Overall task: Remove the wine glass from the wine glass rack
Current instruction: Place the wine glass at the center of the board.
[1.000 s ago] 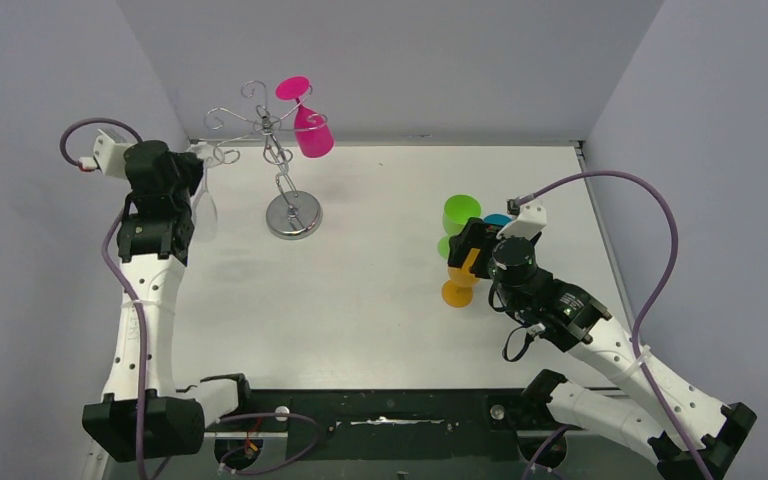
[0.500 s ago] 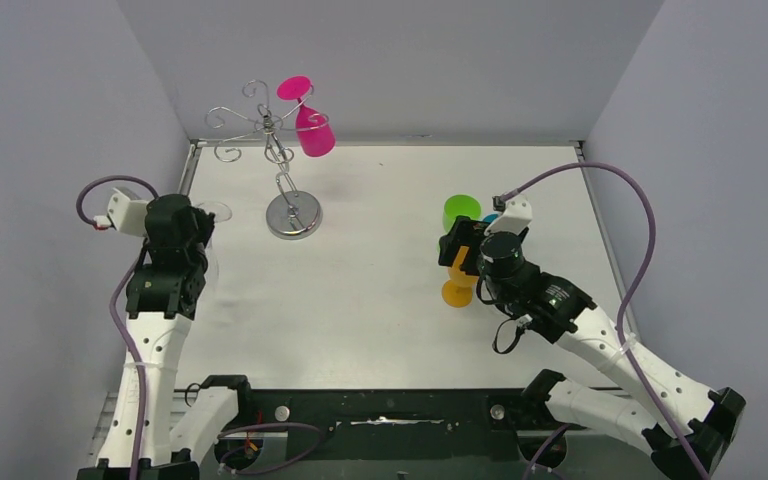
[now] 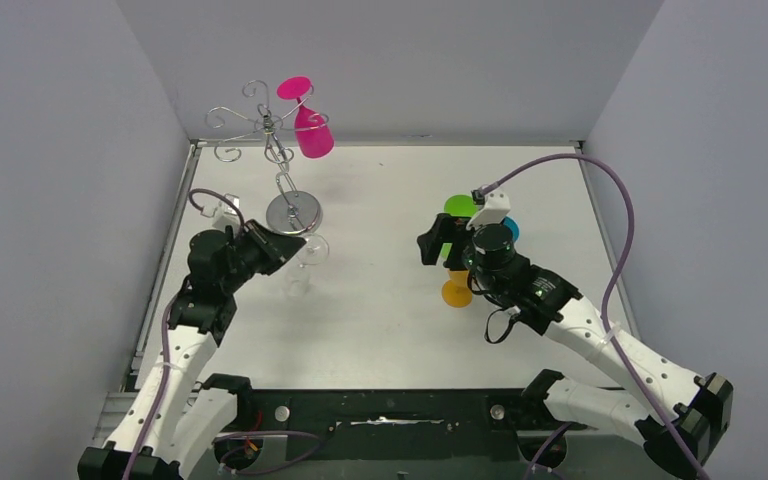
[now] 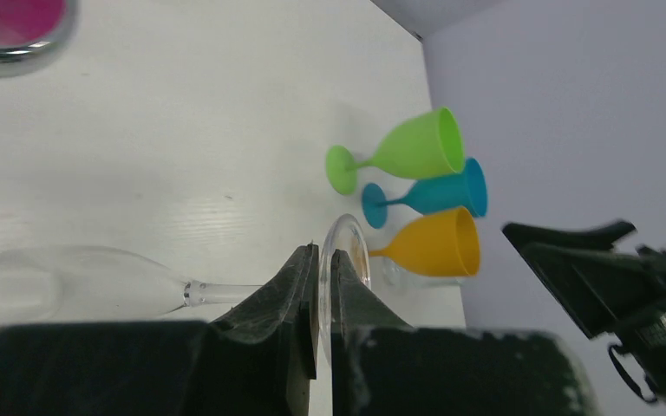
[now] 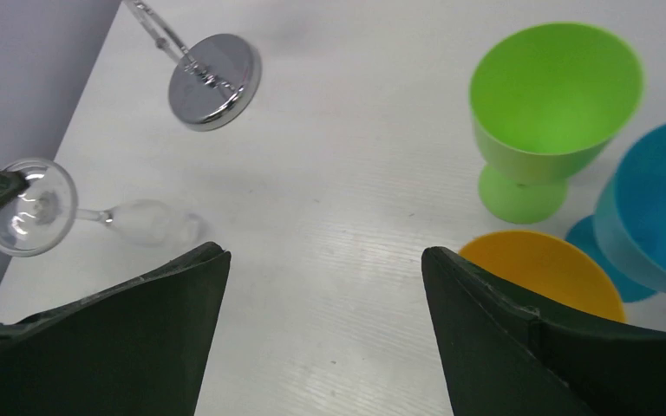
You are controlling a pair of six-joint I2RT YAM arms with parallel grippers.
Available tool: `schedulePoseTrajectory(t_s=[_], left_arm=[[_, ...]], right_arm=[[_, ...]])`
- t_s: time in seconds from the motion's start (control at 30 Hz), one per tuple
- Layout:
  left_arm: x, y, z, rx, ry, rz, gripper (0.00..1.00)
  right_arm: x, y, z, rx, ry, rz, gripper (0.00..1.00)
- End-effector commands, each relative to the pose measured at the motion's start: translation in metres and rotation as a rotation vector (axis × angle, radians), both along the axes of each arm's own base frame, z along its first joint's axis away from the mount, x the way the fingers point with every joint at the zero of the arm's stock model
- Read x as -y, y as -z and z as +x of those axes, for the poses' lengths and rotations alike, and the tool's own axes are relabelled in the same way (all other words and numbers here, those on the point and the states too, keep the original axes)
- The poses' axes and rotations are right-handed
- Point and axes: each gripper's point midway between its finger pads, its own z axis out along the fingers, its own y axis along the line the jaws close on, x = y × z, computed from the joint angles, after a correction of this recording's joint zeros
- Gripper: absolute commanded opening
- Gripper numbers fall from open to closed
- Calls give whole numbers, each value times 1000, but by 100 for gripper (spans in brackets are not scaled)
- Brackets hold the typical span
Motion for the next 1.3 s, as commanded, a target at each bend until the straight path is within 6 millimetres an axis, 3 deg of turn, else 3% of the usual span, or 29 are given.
schedulePoseTrajectory(t_s=[0.0, 0.2, 0.43, 0.5, 0.87, 0.97, 1.0, 1.13, 1.23, 1.27], left_arm=[[60, -74, -36, 368, 450, -86, 0], [83, -85, -47, 465, 603, -55, 0], [90, -92, -47, 552, 616, -48, 0], [90, -95, -47, 574, 607, -49, 0], [96, -91, -46, 595, 622, -43, 0], [96, -88, -48, 597, 623, -42, 0], [97, -88, -49, 603, 627, -44, 0], [97, -90, -49, 612, 623, -51, 0], [96, -89, -48, 602, 613, -41, 0], [96, -87, -47, 591, 609, -34, 6]], right_arm=[[-44, -34, 3, 74, -209, 135, 83], [-87, -47, -4, 15, -461, 334, 72], [-127, -72, -29, -12, -745, 459, 58], [-135, -70, -31, -36, -791, 457, 57], [-162, -60, -41, -114, -886, 475, 45], [-166, -67, -47, -104, -919, 515, 42], [-167, -65, -47, -106, -915, 514, 39], [-166, -60, -43, -103, -893, 510, 6], [-162, -57, -38, -87, -846, 502, 0], [-160, -57, -38, -79, -835, 500, 0]])
